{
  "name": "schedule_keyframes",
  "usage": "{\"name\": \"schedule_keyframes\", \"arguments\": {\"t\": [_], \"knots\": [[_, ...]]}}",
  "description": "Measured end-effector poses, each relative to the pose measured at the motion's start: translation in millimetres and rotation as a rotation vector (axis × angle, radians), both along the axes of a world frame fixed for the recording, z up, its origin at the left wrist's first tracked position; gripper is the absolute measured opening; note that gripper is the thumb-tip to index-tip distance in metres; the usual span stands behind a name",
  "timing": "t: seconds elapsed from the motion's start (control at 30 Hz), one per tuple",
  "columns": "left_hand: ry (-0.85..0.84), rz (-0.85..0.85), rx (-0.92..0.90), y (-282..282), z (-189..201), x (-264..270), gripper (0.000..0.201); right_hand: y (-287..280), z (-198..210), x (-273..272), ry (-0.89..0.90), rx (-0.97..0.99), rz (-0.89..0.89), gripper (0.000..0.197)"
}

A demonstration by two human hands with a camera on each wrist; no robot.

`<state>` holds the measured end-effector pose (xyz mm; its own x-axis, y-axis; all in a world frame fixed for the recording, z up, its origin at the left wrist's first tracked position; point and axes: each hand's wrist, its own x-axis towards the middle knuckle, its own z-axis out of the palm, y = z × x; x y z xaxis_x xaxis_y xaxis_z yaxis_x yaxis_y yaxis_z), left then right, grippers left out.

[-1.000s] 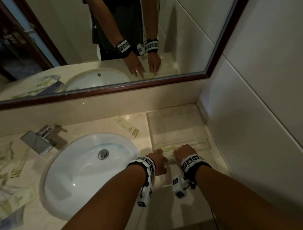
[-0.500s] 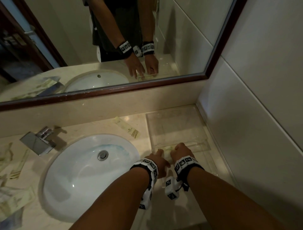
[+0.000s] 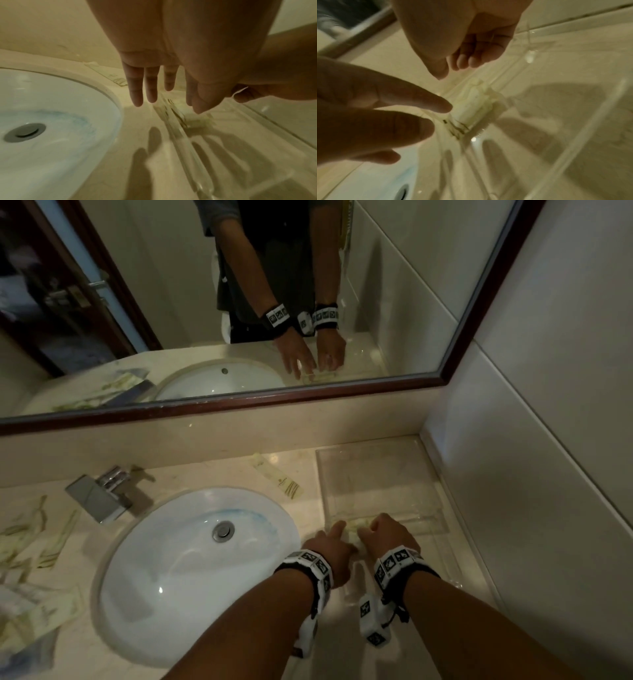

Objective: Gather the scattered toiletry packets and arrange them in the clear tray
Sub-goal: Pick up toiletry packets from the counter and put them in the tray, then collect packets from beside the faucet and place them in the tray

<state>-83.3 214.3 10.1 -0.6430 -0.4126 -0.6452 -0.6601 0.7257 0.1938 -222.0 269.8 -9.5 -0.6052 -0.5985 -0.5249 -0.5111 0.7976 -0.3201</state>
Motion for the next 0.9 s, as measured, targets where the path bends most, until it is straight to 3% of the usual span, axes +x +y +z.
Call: {"name": "schedule_keyframes", "arguments": {"t": [0.17, 0.27, 0.37, 0.57, 0.9], "knots": [[0.24, 0.251, -0.062, -12, 28, 40, 0.047, -16, 39, 20, 0.132, -0.259, 0.22, 0.037], [0.309, 0.423, -0.133, -25, 52, 79, 0.051, -37, 61, 36, 0.157, -0.393, 0.395, 0.053], [0.3, 0.614, -0.217, -39, 74, 134, 0.055, -70, 76, 71, 0.173, -0.454, 0.566, 0.069], [0.296, 0.91, -0.329, -37, 108, 239, 0.055, -104, 110, 171, 0.116, -0.464, 0.767, 0.068], [0.257, 1.13, -0.447, -25, 140, 392, 0.055, -128, 158, 324, 0.099, -0.554, 1.045, 0.068]]}}
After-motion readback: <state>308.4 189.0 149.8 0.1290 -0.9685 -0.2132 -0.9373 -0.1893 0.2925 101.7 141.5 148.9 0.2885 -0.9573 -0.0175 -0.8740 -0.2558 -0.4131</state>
